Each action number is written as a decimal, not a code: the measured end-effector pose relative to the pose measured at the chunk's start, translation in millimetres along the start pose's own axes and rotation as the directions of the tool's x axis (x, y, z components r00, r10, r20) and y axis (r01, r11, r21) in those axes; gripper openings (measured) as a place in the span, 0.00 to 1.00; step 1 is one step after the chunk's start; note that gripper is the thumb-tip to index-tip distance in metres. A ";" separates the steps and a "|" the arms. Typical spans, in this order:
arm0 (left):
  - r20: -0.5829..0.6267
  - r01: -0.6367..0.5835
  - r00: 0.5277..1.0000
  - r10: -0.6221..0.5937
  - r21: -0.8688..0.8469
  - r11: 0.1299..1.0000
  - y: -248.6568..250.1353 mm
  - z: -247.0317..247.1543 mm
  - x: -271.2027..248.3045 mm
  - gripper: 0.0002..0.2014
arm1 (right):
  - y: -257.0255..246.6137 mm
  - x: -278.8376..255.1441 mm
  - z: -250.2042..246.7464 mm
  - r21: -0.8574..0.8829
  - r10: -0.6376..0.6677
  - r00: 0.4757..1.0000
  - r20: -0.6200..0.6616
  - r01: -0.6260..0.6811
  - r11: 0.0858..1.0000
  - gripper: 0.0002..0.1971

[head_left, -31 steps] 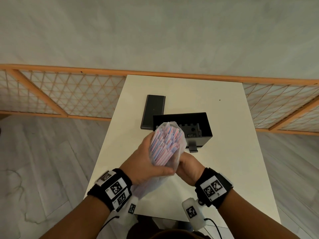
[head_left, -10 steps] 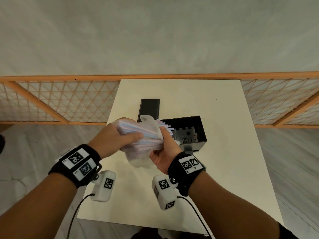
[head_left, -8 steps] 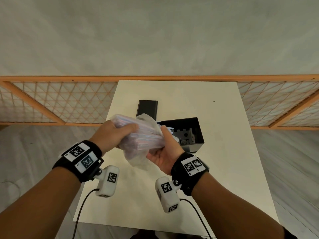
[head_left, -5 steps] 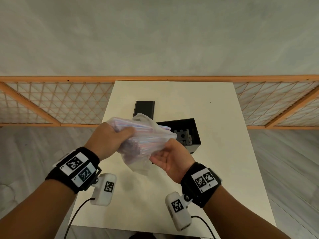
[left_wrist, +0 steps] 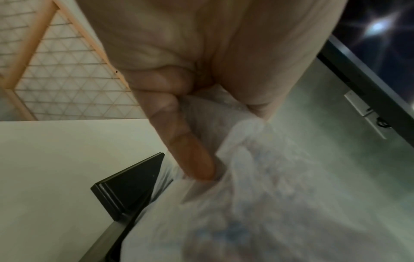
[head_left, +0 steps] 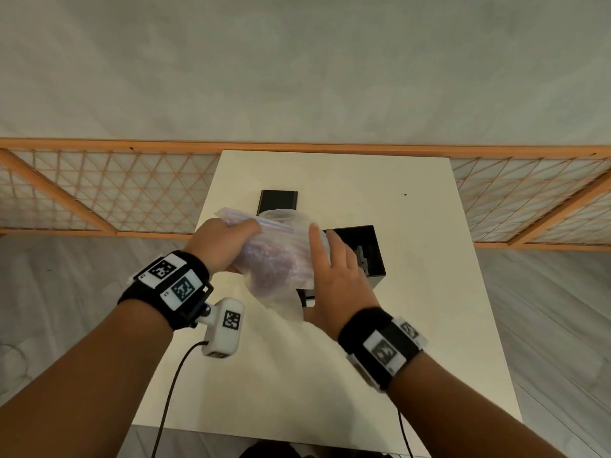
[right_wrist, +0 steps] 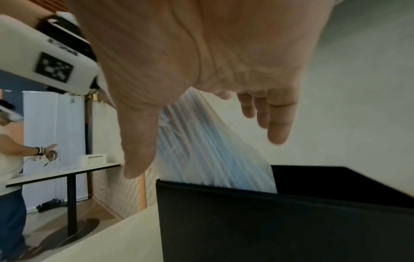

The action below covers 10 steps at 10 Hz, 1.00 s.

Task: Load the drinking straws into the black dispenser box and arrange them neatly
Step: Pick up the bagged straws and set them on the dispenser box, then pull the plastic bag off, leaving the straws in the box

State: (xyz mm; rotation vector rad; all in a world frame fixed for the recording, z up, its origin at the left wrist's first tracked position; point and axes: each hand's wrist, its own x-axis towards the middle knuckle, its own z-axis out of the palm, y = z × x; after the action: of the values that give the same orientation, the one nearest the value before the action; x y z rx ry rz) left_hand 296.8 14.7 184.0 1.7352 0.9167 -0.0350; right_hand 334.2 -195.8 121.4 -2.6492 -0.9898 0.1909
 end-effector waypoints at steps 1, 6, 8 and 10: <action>0.038 0.001 0.999 0.000 -0.009 1.000 3.9 3.6 2.0 0.12 | 4.0 40.1 -0.2 0.098 -0.020 0.993 0.119 0.009 0.995 0.66; 0.327 -0.279 0.920 0.218 0.151 0.948 -15.7 1.7 27.2 0.47 | 8.8 122.4 -62.7 0.134 -0.093 0.851 0.517 0.027 0.991 0.08; 0.123 -0.272 0.960 0.252 0.190 0.943 -36.0 9.7 46.8 0.46 | 6.1 126.1 -65.9 0.184 -0.070 0.878 0.474 -0.021 0.983 0.14; 0.007 -0.317 0.948 0.320 0.139 0.938 -23.6 9.1 39.4 0.31 | 6.9 125.6 -76.2 0.316 -0.135 0.893 0.430 -0.008 0.949 0.25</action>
State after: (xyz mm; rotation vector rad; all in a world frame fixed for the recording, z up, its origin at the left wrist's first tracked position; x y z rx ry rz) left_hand 314.1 30.9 143.6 1.9985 0.6463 0.1318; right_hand 450.4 -136.2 188.9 -2.3194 -1.0722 0.9008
